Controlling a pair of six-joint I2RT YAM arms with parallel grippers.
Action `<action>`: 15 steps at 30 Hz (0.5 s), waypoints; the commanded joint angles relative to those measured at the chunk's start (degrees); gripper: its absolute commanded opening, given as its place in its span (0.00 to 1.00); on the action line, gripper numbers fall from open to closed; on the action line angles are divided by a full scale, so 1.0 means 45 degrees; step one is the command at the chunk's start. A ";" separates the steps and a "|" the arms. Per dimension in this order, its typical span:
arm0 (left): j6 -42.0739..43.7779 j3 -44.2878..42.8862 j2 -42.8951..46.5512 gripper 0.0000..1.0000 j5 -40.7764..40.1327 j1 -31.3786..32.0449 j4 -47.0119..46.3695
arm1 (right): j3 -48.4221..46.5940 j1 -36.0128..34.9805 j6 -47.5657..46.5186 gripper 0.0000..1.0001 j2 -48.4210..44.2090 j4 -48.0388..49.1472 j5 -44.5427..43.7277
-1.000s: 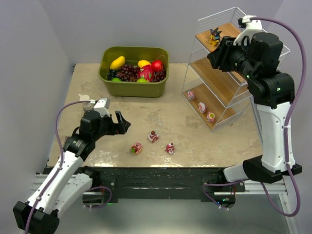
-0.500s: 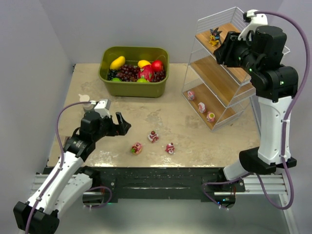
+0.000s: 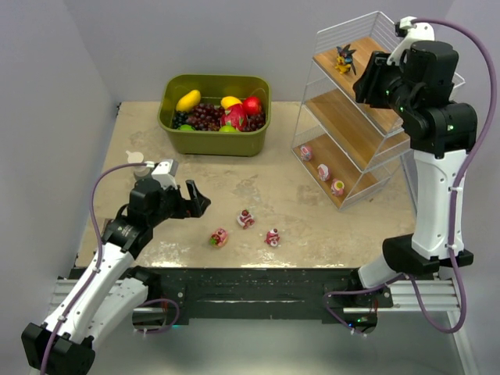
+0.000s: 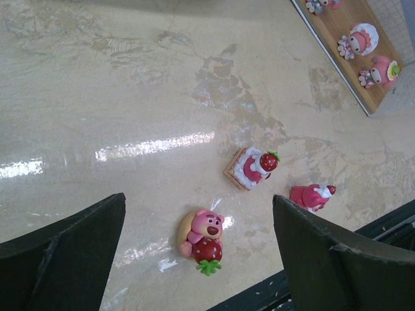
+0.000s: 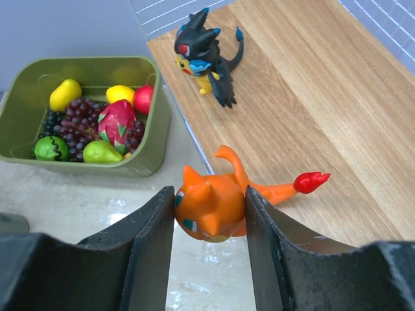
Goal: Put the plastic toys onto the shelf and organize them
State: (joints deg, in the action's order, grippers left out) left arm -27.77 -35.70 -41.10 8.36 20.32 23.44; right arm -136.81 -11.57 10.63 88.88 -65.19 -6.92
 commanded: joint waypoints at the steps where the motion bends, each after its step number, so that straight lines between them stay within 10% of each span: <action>1: 0.0312 0.0122 0.0110 1.00 0.0173 -0.0003 -0.0346 | -0.0223 0.0656 -0.0371 0.00 0.0034 0.0462 0.0189; 15: 0.0311 0.0161 0.0091 1.00 0.0154 -0.0003 -0.0365 | 0.0188 0.2533 -0.0234 0.00 0.0502 0.1010 0.3783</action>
State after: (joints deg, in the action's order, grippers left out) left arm -27.40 -35.68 -41.12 8.36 20.32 23.44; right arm -135.68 -0.34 10.04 90.76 -63.51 5.43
